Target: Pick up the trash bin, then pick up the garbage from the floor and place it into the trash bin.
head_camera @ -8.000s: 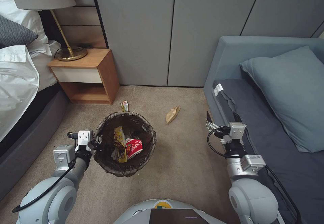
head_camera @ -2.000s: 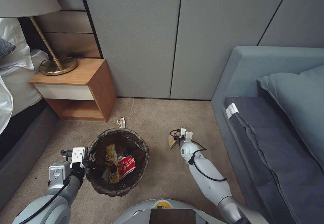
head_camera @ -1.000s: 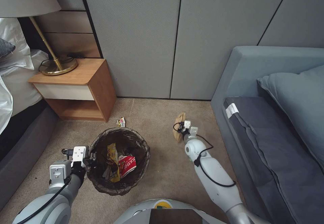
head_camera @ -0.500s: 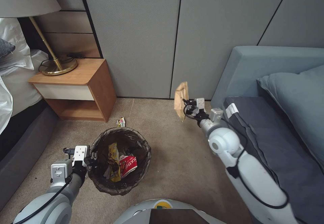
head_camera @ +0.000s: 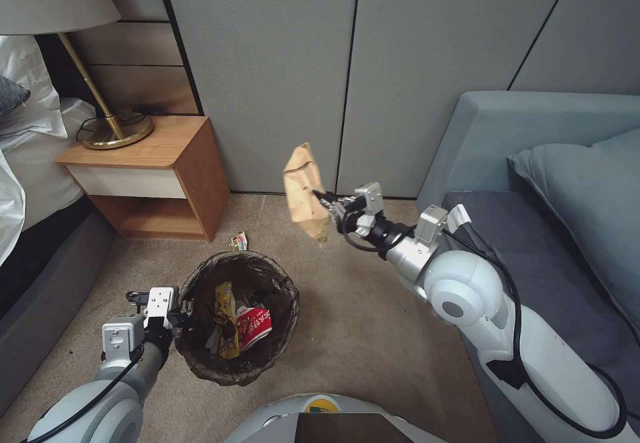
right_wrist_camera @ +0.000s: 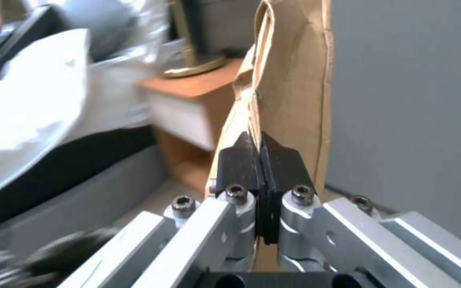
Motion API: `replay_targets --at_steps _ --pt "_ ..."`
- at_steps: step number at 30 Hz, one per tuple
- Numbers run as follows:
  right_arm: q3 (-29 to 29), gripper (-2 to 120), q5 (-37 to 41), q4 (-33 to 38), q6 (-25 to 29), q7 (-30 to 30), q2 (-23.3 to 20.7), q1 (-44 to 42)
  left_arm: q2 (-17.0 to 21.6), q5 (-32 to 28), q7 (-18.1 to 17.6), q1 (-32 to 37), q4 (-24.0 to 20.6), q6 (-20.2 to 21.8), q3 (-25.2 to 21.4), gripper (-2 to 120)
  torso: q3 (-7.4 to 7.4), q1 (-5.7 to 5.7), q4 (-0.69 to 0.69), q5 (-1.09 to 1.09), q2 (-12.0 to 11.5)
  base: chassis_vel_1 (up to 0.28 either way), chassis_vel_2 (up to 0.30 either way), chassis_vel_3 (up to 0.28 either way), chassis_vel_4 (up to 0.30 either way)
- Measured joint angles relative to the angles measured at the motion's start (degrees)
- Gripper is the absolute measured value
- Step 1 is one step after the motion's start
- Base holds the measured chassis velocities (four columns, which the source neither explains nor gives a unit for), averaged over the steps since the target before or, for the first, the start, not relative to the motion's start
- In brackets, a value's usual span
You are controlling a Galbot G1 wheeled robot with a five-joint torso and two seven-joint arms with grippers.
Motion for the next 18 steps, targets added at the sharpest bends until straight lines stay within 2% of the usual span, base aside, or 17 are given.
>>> replay_targets --at_steps 3,12,18 --pt "-3.88 0 1.65 0.70 -1.28 0.16 -0.70 2.83 -0.11 0.02 0.00 -0.13 0.00 0.07 0.13 2 0.00 0.00 0.01 0.00 0.00 0.000 0.000 0.000 0.000" --pt "-8.84 0 5.00 2.83 -3.19 -0.01 -2.34 5.94 -0.07 0.00 -0.01 -0.59 0.00 0.15 0.16 2 0.00 0.00 -0.01 -0.01 0.00 0.000 0.000 0.000 0.000" --pt "-16.97 0 6.25 3.33 -4.08 0.21 -2.83 11.31 0.04 -0.03 0.00 -1.27 0.00 0.18 0.43 2 0.00 0.00 0.01 -0.01 0.00 0.000 0.000 0.000 0.000"
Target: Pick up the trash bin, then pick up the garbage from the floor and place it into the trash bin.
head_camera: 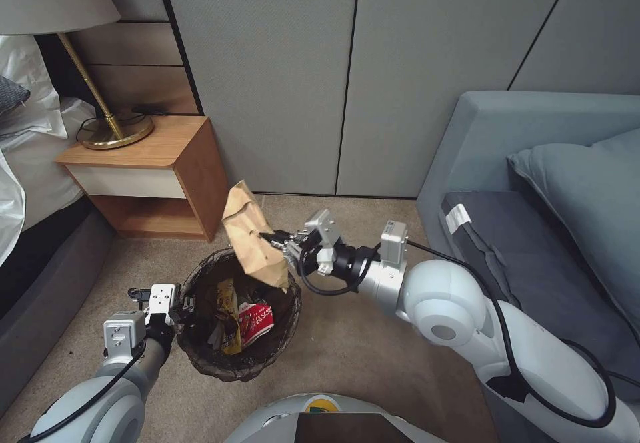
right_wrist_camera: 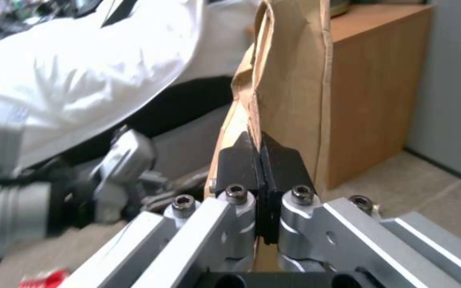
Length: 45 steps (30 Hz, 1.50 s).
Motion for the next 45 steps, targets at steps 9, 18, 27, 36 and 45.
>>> replay_targets --at_steps 9,18,27,36,45 --pt "-7.04 0 0.57 0.37 -1.75 1.63 -0.15 3.90 0.12 -0.05 0.02 -0.06 0.00 0.04 -0.09 2 0.00 0.00 -0.01 0.00 0.00 0.000 0.000 0.000 0.000" --pt "-10.33 0 -0.32 -0.25 -3.04 3.82 -0.44 3.06 0.36 -0.38 0.04 -0.37 0.00 0.07 -0.19 2 0.00 0.00 -0.02 0.00 0.00 0.000 0.000 0.000 0.000" --pt "-11.85 9 -0.57 -0.65 -3.78 7.05 0.45 1.85 0.47 -0.64 0.08 -0.92 0.00 0.16 -0.01 2 0.00 0.00 -0.01 0.00 0.00 0.000 0.000 0.000 0.000" --pt "-13.49 37 -0.53 -1.65 -4.78 9.03 1.46 2.09 0.56 -0.80 0.10 -1.02 0.00 0.23 -0.03 2 0.00 0.00 -0.01 0.00 0.00 0.000 0.000 0.000 0.000" --pt "-12.68 72 -0.36 -1.99 -4.73 9.57 1.72 2.93 0.41 -0.83 0.10 -1.01 0.00 0.27 0.04 2 0.00 0.00 0.00 0.01 0.00 0.000 0.000 0.000 0.000"
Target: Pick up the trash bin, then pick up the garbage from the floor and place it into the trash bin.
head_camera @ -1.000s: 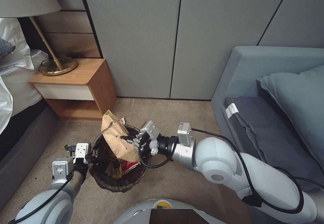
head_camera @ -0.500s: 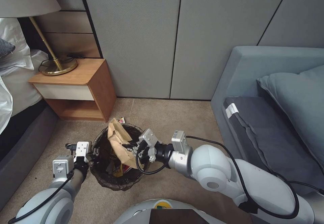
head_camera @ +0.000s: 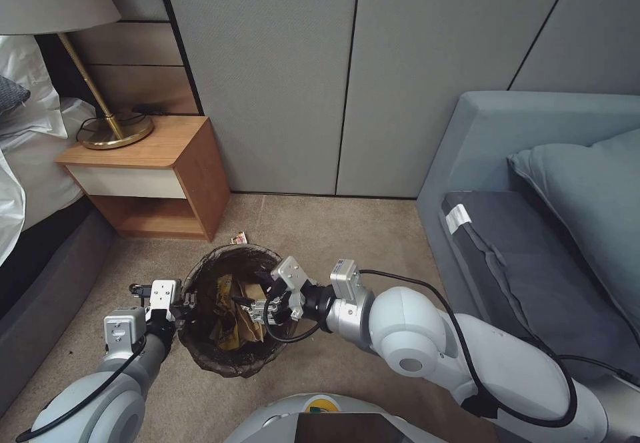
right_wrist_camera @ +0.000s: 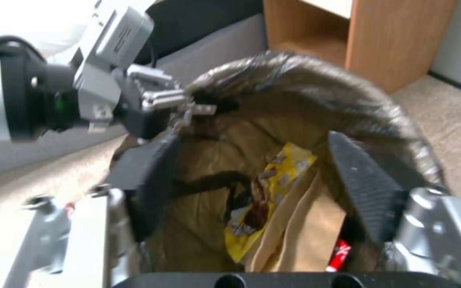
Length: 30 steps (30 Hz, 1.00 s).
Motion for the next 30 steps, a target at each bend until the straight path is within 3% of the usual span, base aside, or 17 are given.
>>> replay_targets --at_steps 6,13,16,18,21,23,25,26,29,30 --pt "3.84 95 0.35 1.28 0.58 0.18 -0.76 -0.80 -0.01 0.00 0.00 -0.40 0.00 0.02 0.10 2 0.00 0.00 -0.01 0.00 0.00 0.000 0.000 0.000 0.000" --pt "10.06 100 -0.05 3.23 2.98 0.91 -1.60 -3.20 -0.03 0.00 0.01 -0.62 0.00 0.03 0.08 2 0.00 0.00 -0.01 0.00 0.00 0.000 0.000 0.000 0.000" --pt "17.35 100 -3.32 4.60 5.83 0.84 -2.28 -9.05 -0.28 0.02 0.01 -0.89 0.00 0.03 -0.03 2 0.00 0.00 -0.01 0.00 0.00 0.000 0.000 0.000 0.000" --pt "18.87 100 -4.39 4.66 6.29 0.48 -2.33 -10.57 -0.34 0.03 0.02 -0.95 0.00 0.02 -0.04 2 0.00 0.00 0.00 0.00 0.00 0.000 0.000 0.000 0.000" --pt "26.80 100 -13.00 4.63 9.78 -1.14 -2.55 -18.86 -0.66 0.34 0.01 -1.23 0.00 0.01 -0.08 2 0.00 0.00 -0.02 0.01 0.00 0.000 0.000 0.000 0.000" --pt "28.63 100 -15.04 4.60 10.53 -1.28 -2.45 -20.86 -0.74 0.41 0.00 -1.34 0.00 0.01 -0.08 2 0.00 0.00 -0.02 0.01 0.00 0.000 0.000 0.000 0.000" --pt "37.47 100 -20.17 4.87 12.05 -1.33 -0.55 -28.77 -1.10 0.51 -0.04 -1.63 0.00 0.05 -0.10 2 0.00 0.00 -0.02 0.02 0.00 0.000 0.000 0.000 0.000" --pt "37.47 100 -20.17 4.87 12.05 -1.33 -0.55 -28.77 -1.10 0.51 -0.04 -1.63 0.00 0.05 -0.10 2 0.00 0.00 -0.02 0.02 0.00 0.000 0.000 0.000 0.000" --pt "46.26 100 -26.04 4.55 14.18 -2.18 2.53 -35.54 -1.15 0.57 0.20 -1.99 0.00 0.11 -0.34 2 -0.01 0.00 0.01 0.01 0.00 0.000 0.000 0.000 0.000" --pt "46.26 100 -26.04 4.55 14.18 -2.18 2.53 -35.54 -1.15 0.57 0.20 -1.99 0.00 0.11 -0.34 2 -0.01 0.00 0.01 0.01 0.00 0.000 0.000 0.000 0.000"
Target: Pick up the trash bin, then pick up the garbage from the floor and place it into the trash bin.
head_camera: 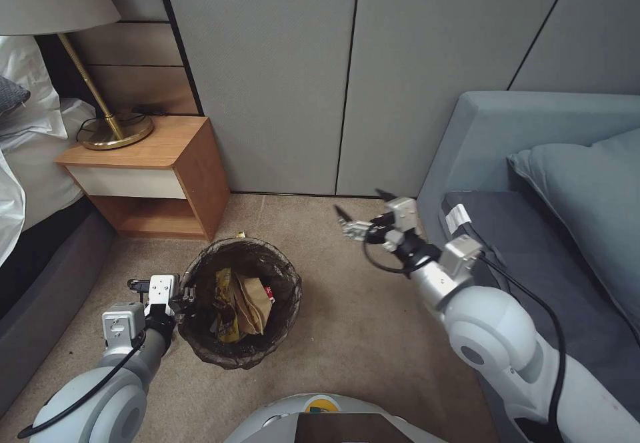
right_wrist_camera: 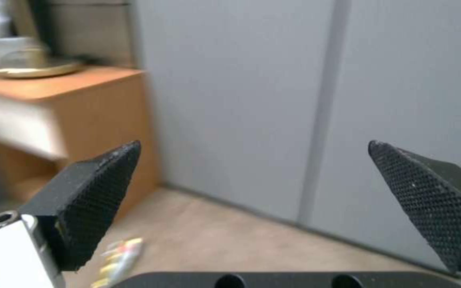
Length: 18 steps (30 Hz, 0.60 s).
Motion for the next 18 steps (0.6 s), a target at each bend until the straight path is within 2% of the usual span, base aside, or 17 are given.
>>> replay_targets --at_steps 3,4,6,7,8,11,12,15,18 --pt "8.15 100 -7.14 -0.47 3.95 -4.01 4.31 -7.68 0.16 -0.05 0.13 -0.55 0.01 0.21 -0.19 2 0.00 0.00 -0.04 0.01 0.00 0.000 0.000 0.000 0.000" --pt "8.15 100 -7.14 -0.47 3.95 -4.01 4.31 -7.68 0.16 -0.05 0.13 -0.55 0.01 0.21 -0.19 2 0.00 0.00 -0.04 0.01 0.00 0.000 0.000 0.000 0.000" --pt "11.75 100 -11.23 -0.18 6.38 -5.54 8.37 -12.30 0.17 -0.04 0.19 -1.02 0.00 0.33 -0.10 2 0.00 0.00 -0.02 0.00 0.00 0.000 0.000 0.000 0.000" --pt "13.78 100 -14.57 0.16 8.49 -6.42 12.01 -15.30 0.02 0.10 0.26 -1.52 0.00 0.35 0.08 2 0.00 0.00 -0.03 0.00 0.00 0.000 0.000 0.000 0.000" --pt "13.78 100 -14.57 0.16 8.49 -6.42 12.01 -15.30 0.02 0.10 0.26 -1.52 0.00 0.35 0.08 2 0.00 0.00 -0.03 0.00 0.00 0.000 0.000 0.000 0.000" --pt "16.60 100 -21.95 0.69 12.46 -7.87 19.63 -20.58 -0.36 0.78 0.59 -2.96 0.00 0.34 0.27 2 0.00 0.00 -0.02 -0.02 0.00 0.000 0.000 0.000 0.000" --pt "16.60 100 -21.95 0.69 12.46 -7.87 19.63 -20.58 -0.36 0.78 0.59 -2.96 0.00 0.34 0.27 2 0.00 0.00 -0.02 -0.02 0.00 0.000 0.000 0.000 0.000" --pt "17.55 100 -25.20 1.31 14.27 -8.11 23.25 -23.23 -0.52 2.76 1.89 -3.80 0.00 -0.07 0.19 2 0.00 0.00 -0.01 -0.01 0.00 0.000 0.000 0.000 0.000" --pt "17.99 100 -26.49 1.50 14.93 -8.24 24.38 -23.87 -0.67 3.61 2.74 -4.24 0.00 -0.38 0.23 2 0.00 0.00 0.00 -0.02 0.00 0.000 0.000 0.000 0.000"
